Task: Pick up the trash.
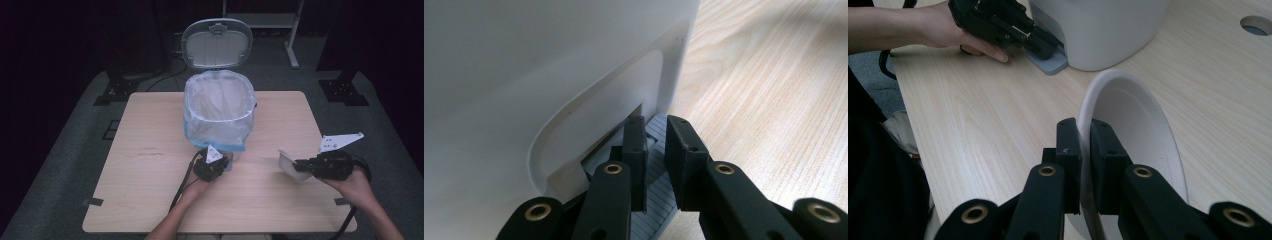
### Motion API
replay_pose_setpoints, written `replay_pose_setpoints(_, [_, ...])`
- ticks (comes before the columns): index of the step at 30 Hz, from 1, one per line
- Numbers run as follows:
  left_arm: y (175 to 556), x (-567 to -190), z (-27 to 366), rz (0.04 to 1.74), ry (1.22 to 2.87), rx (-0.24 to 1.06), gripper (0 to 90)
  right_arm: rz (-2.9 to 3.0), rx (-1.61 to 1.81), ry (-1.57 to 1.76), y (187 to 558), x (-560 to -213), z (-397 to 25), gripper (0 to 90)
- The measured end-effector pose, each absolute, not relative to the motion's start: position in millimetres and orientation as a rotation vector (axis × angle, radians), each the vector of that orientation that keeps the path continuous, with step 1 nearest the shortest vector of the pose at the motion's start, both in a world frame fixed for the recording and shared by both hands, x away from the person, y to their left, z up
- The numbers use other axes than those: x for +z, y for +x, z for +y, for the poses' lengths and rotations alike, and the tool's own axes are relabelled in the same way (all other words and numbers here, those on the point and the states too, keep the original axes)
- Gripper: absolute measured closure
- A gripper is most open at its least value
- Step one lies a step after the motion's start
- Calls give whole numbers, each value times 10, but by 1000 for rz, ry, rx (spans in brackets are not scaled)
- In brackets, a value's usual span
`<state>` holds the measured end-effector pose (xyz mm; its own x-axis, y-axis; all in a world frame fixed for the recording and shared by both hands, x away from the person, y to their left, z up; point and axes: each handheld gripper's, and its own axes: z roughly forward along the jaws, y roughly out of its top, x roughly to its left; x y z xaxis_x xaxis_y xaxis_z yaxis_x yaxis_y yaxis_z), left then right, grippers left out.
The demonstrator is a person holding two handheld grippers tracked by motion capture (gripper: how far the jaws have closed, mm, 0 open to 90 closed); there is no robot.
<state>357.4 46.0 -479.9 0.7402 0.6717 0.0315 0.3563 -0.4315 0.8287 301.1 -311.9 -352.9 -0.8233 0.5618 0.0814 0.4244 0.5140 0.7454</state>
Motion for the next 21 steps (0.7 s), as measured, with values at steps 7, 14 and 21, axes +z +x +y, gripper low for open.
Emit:
replay_pose_setpoints(7, [3575,-4799,461,775,2060,454,794,2578,1197,835,3030,-3423,-3082,834])
replay_pose_setpoints(14, [3575,-4799,460,775,2059,454,794,2566,1206,825,3041,-3283,-3072,834])
replay_pose_setpoints(21, [3574,-4800,460,776,2059,453,794,2556,1221,817,3059,-3162,-3063,835])
